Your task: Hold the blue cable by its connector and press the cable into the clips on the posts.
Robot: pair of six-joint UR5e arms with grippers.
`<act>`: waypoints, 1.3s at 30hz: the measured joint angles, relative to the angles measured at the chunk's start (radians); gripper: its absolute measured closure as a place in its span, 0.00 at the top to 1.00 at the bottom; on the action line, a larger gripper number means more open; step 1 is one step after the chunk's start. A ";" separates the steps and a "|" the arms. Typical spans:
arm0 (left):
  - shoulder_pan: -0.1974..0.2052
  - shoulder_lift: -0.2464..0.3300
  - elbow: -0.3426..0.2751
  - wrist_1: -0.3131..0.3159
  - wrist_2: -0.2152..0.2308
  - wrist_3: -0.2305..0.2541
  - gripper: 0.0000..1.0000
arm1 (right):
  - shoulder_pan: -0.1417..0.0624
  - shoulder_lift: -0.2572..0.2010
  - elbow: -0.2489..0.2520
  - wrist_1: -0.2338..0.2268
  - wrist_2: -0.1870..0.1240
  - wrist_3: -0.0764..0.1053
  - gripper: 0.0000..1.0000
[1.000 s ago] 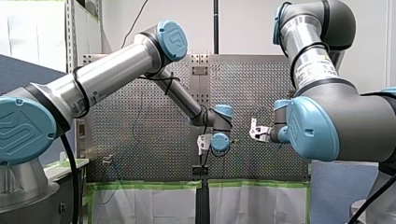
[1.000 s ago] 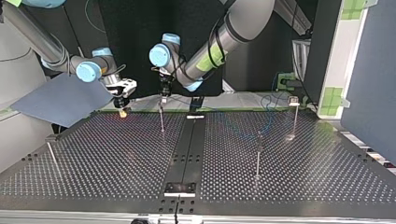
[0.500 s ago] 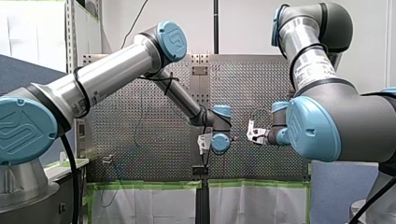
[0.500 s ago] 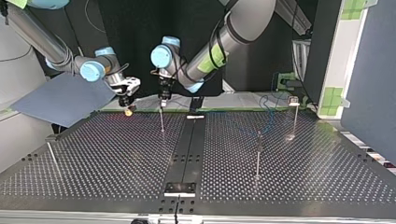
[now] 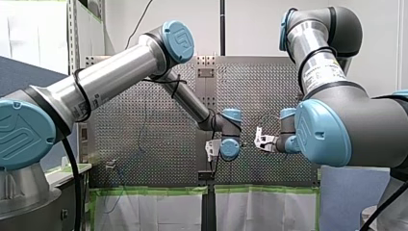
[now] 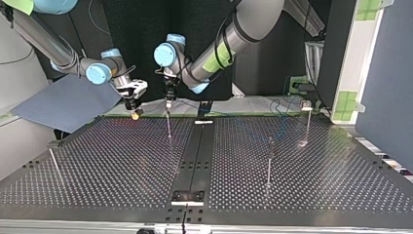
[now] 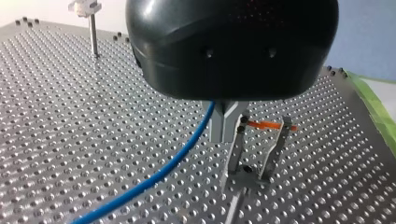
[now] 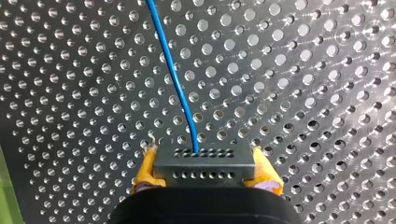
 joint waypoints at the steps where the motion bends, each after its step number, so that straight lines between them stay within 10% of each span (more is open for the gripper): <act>1: 0.001 -0.001 0.000 0.001 -0.006 -0.002 0.01 | 0.000 0.000 0.000 -0.001 0.000 0.000 0.00; 18: 0.041 -0.061 0.000 0.049 0.035 -0.008 0.01 | 0.002 0.003 0.000 -0.009 0.000 0.001 0.00; 39: 0.050 -0.057 0.000 -0.039 0.052 0.115 0.01 | 0.000 0.005 -0.001 -0.022 0.000 0.002 0.00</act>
